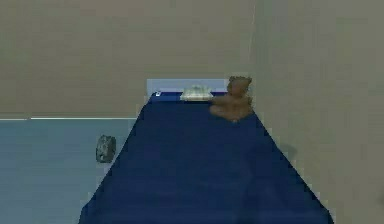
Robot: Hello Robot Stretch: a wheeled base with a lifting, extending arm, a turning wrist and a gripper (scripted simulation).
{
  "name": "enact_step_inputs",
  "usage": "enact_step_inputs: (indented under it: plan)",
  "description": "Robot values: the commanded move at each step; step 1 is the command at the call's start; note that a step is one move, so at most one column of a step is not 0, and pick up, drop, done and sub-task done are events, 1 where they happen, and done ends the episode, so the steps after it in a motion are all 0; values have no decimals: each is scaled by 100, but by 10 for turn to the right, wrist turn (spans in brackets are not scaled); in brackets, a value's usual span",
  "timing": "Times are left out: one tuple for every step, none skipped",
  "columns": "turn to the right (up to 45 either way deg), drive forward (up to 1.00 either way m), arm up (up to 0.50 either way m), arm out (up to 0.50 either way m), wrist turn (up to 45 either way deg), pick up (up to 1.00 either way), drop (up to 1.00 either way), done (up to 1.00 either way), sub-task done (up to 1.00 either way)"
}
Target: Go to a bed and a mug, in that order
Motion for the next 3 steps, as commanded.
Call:
enact_step_inputs:
  plan:
    - [0, 0, 0, 0, 0, 0, 0, 0, 100]
    - [450, 0, 0, 0, 0, 0, 0, 0, 0]
    - [450, 0, 0, 0, 0, 0, 0, 0, 0]
